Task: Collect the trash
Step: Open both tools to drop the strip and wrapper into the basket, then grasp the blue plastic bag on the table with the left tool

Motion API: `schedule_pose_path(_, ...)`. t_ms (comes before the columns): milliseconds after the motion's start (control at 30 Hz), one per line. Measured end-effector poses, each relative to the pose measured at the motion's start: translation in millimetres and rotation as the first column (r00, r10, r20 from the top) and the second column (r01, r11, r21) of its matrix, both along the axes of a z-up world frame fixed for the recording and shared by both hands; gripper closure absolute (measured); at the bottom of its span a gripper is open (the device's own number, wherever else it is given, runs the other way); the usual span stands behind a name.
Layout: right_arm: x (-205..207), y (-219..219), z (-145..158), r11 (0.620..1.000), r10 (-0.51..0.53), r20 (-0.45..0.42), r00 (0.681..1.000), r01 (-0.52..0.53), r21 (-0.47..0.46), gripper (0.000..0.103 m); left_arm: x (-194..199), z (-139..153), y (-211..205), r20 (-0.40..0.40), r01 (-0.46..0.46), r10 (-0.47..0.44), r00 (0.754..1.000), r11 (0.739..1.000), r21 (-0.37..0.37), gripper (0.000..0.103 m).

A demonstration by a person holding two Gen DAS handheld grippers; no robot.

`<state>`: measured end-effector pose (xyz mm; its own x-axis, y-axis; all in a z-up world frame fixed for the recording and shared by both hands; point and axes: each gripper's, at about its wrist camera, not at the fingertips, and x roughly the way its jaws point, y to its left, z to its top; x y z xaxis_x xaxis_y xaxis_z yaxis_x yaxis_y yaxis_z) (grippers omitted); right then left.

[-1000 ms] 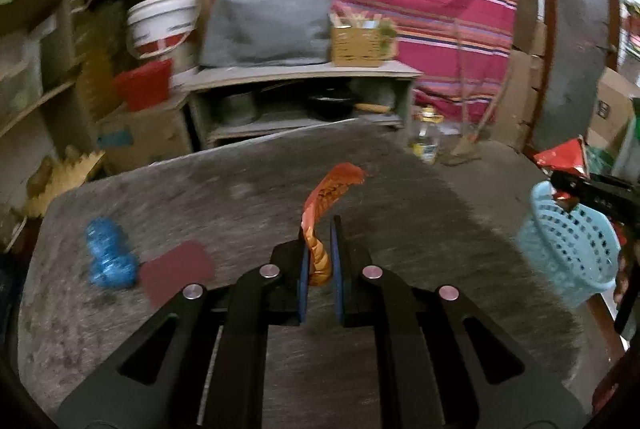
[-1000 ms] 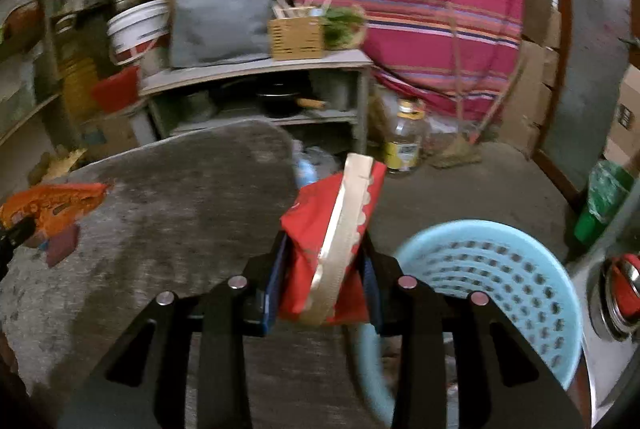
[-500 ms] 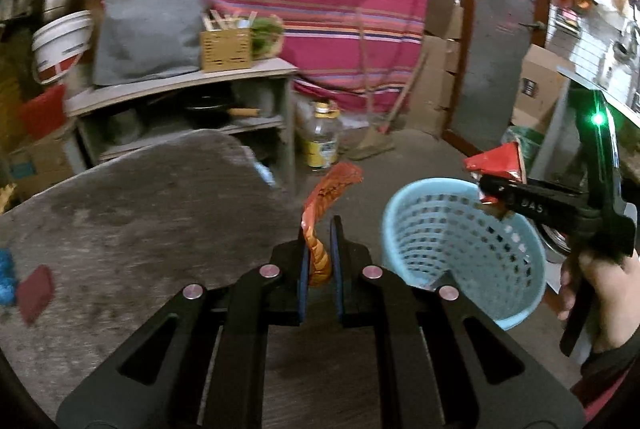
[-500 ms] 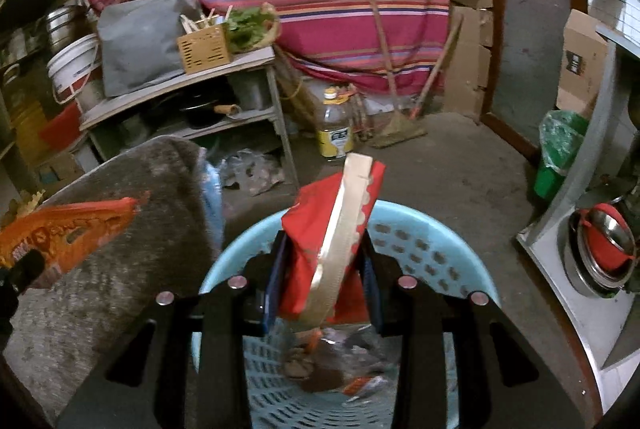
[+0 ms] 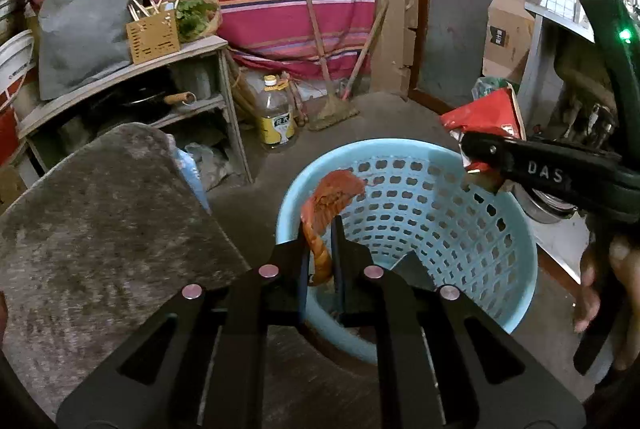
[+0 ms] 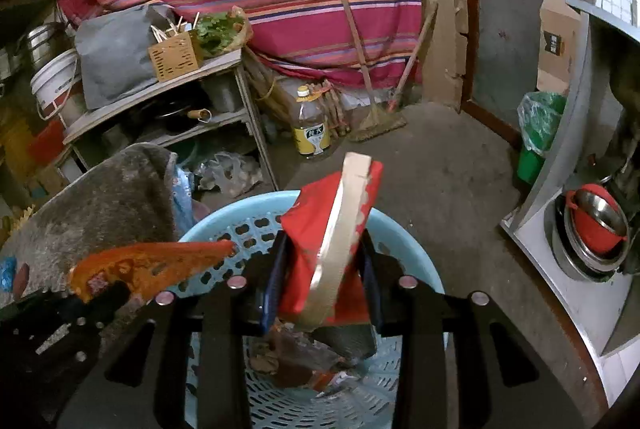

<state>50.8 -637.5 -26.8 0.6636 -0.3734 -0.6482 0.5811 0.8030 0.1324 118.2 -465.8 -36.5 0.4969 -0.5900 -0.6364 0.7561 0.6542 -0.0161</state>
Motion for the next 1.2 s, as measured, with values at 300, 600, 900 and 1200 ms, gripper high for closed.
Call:
schedule_pose_path(300,1,0,-6,1.000,0.002,-0.010,1.000,-0.002,0.012,0.068,-2,13,4,0.015,-0.043,0.044,0.999,0.998,-0.051,0.031)
schedule_pose_path(600,19,16,-12,1.000,0.002,-0.040,0.999,-0.002,0.002,0.052,15,36,63,0.070,-0.156,0.163,0.984,0.983,-0.097,0.010)
schedule_pose_path(900,36,30,-19,0.998,-0.064,-0.096,0.993,0.065,0.003,0.023,51,37,177,0.095,-0.344,0.353,0.931,0.934,-0.095,0.005)
schedule_pose_path(1200,76,102,0,0.999,0.031,-0.008,0.999,-0.032,-0.038,0.010,106,39,303,0.137,-0.581,0.584,0.800,0.811,-0.066,0.005)
